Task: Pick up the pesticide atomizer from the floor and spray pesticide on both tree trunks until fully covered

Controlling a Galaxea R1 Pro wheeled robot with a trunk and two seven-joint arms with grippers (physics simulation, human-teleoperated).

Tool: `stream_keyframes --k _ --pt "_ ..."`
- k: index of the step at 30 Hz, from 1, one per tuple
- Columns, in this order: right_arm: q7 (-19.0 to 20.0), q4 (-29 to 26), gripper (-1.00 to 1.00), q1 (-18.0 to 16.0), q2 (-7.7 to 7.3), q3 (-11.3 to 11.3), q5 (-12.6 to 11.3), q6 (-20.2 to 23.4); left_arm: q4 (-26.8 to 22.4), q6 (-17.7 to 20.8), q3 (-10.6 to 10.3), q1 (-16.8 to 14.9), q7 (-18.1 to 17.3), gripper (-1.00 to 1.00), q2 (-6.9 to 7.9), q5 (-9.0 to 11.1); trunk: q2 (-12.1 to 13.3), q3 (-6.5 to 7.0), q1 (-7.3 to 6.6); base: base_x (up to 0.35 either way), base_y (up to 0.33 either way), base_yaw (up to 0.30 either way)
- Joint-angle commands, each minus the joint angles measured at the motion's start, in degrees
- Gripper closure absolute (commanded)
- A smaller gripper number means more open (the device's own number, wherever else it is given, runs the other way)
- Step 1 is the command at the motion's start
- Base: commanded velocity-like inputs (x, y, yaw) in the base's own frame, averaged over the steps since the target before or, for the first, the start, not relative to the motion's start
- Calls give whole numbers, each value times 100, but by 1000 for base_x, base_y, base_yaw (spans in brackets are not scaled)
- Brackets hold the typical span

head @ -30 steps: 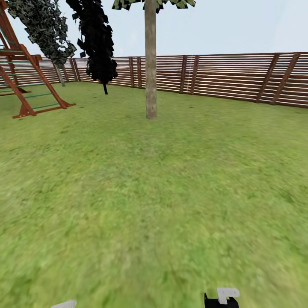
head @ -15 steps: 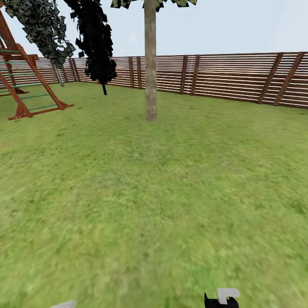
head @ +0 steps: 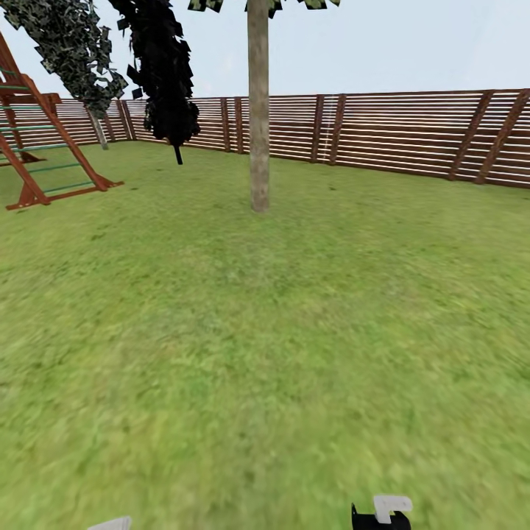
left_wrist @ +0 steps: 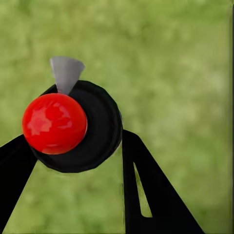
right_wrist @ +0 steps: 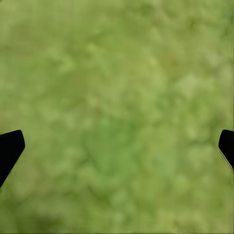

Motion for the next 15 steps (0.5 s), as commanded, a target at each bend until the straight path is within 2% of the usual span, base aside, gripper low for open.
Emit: stream_keyframes --k 1,15 --pt "-8 3 -100 -3 0 51 -59 -17 6 -20 0 -2 6 100 0 18 -2 -5 3 344 0 0" --pt "-8 3 -100 -3 0 51 -59 -17 6 -22 3 2 6 100 1 19 -2 -5 3 344 0 0"
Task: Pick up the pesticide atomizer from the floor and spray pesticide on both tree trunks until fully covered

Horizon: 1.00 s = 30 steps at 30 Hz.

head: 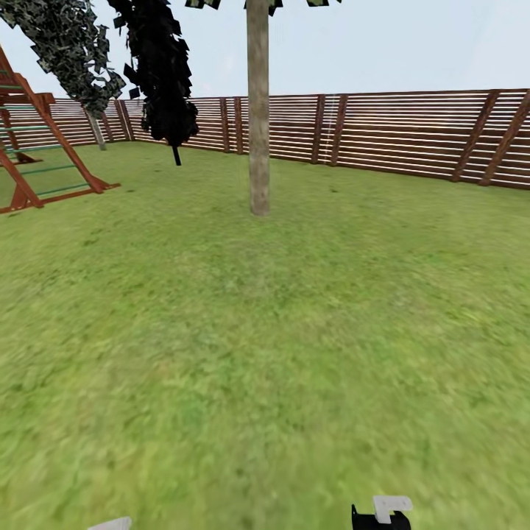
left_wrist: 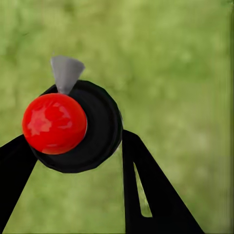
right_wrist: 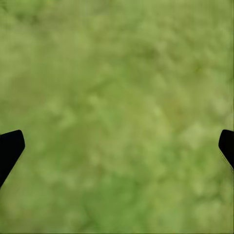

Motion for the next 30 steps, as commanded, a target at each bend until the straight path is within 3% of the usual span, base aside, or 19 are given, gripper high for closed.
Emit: stream_keyframes --k 1,30 --pt "-8 3 -100 -3 1 51 -59 -17 6 -20 1 -6 6 100 0 18 -2 -4 3 344 0 0" --pt "-8 3 -100 -3 3 51 -59 -17 6 -18 -3 -8 8 100 0 17 -2 -4 3 344 0 0"
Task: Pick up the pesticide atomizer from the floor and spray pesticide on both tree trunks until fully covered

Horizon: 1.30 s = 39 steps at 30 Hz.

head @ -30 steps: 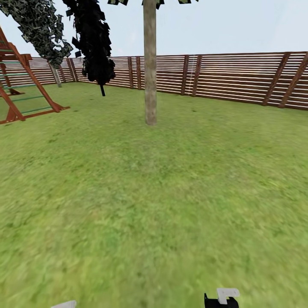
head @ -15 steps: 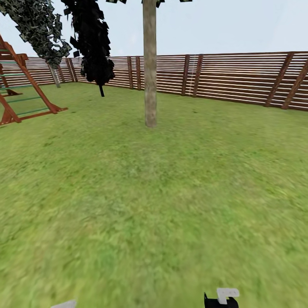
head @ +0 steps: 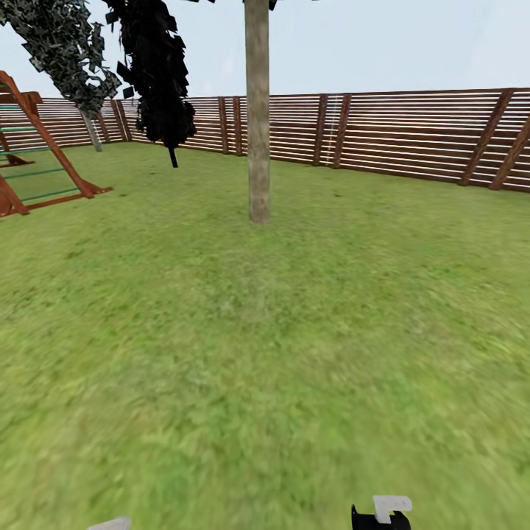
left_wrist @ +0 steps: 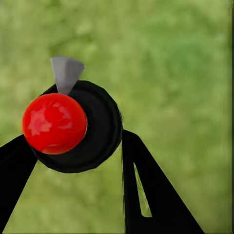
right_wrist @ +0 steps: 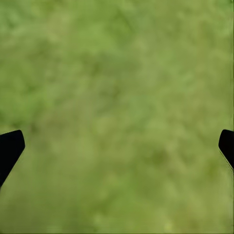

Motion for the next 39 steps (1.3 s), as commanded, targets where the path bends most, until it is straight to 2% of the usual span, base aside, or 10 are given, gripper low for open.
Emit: stream_keyframes --k 1,39 --pt "-8 3 -100 -3 2 51 -59 -17 6 -21 4 -3 5 100 1 18 -2 -4 3 344 0 0" --pt "-8 3 -100 -3 -3 51 -59 -17 6 -22 -2 -2 6 100 0 18 -2 -4 3 344 0 0"
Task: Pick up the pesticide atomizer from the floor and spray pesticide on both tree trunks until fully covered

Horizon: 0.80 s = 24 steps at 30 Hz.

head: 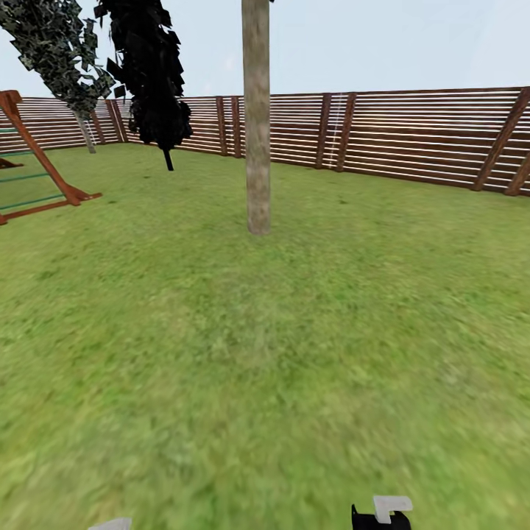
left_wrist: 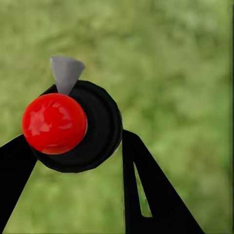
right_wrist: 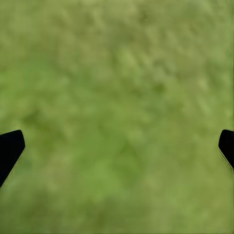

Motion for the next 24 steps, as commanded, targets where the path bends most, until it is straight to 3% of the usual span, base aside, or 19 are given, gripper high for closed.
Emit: stream_keyframes --k 1,24 --pt "-8 3 -100 -3 0 51 -59 -17 6 -20 -1 -4 6 100 0 18 -2 -4 3 344 0 0" --pt "-8 3 -100 -3 0 51 -59 -17 6 -20 -1 -2 7 100 0 18 -2 -4 3 344 0 0"
